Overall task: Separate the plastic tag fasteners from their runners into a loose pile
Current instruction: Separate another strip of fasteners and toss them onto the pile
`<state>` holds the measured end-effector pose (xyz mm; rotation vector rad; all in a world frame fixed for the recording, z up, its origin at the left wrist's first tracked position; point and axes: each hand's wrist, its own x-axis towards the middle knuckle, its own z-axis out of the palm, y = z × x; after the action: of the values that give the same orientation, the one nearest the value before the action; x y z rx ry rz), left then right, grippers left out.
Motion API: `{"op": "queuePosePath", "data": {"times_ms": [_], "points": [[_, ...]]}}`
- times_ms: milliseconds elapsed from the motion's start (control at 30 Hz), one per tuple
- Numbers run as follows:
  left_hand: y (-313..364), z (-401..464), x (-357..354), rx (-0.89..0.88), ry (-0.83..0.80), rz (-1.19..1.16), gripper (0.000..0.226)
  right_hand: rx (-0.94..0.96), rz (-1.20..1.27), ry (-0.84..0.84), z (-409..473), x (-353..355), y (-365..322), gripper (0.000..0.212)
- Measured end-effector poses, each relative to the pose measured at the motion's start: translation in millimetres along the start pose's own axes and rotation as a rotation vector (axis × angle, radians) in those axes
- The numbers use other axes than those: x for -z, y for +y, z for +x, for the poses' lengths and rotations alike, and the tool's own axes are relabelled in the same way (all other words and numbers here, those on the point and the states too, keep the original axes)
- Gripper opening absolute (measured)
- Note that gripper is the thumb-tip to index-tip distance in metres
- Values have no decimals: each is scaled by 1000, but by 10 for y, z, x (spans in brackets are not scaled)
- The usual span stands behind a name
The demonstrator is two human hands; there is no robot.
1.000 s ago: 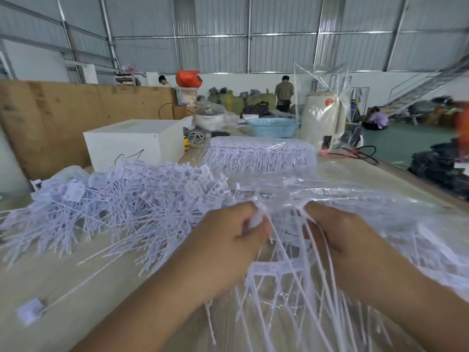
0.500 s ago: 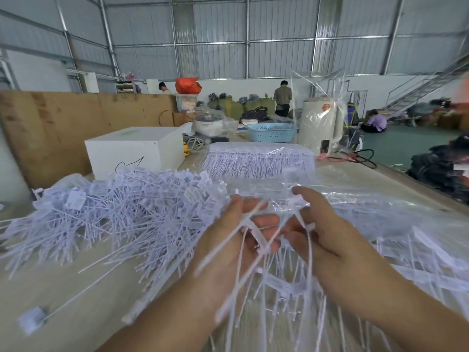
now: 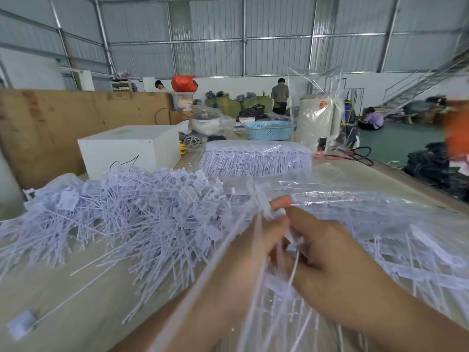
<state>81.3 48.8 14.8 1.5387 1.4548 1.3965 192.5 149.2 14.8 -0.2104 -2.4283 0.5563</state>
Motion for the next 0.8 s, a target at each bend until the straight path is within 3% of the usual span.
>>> {"op": "queuePosePath", "data": {"times_ms": [100, 167, 200, 267, 333, 367, 467, 533, 567, 800], "points": [[186, 20, 53, 80, -154, -235, 28, 17, -84, 17, -10, 108, 29, 5], [337, -60, 240, 163, -202, -111, 26, -34, -180, 1, -17, 205, 34, 5], [285, -84, 317, 167, -144, 48, 42, -61, -230, -17, -23, 247, 44, 9], [185, -60, 492, 97, 174, 294, 32, -85, -302, -49, -17, 306, 71, 19], [62, -34, 603, -11, 491, 235, 22, -93, -351, -100, -13, 320, 88, 20], [66, -37, 577, -17, 528, 151, 16, -80, -383, -130, -10, 312, 71, 17], [-58, -49, 425, -11, 335, 296, 28, -25, -446, -202, -9, 263, 29, 9], [-45, -36, 301, -11, 257, 359, 18, 0, -431, -217, -9, 237, 13, 31], [-33, -38, 267, -10, 260, 298, 9, -5, -407, -188, -7, 229, 9, 36], [28, -16, 407, -184, 505, -97, 15, -174, -135, 294, 6, 188, 171, 66]]}}
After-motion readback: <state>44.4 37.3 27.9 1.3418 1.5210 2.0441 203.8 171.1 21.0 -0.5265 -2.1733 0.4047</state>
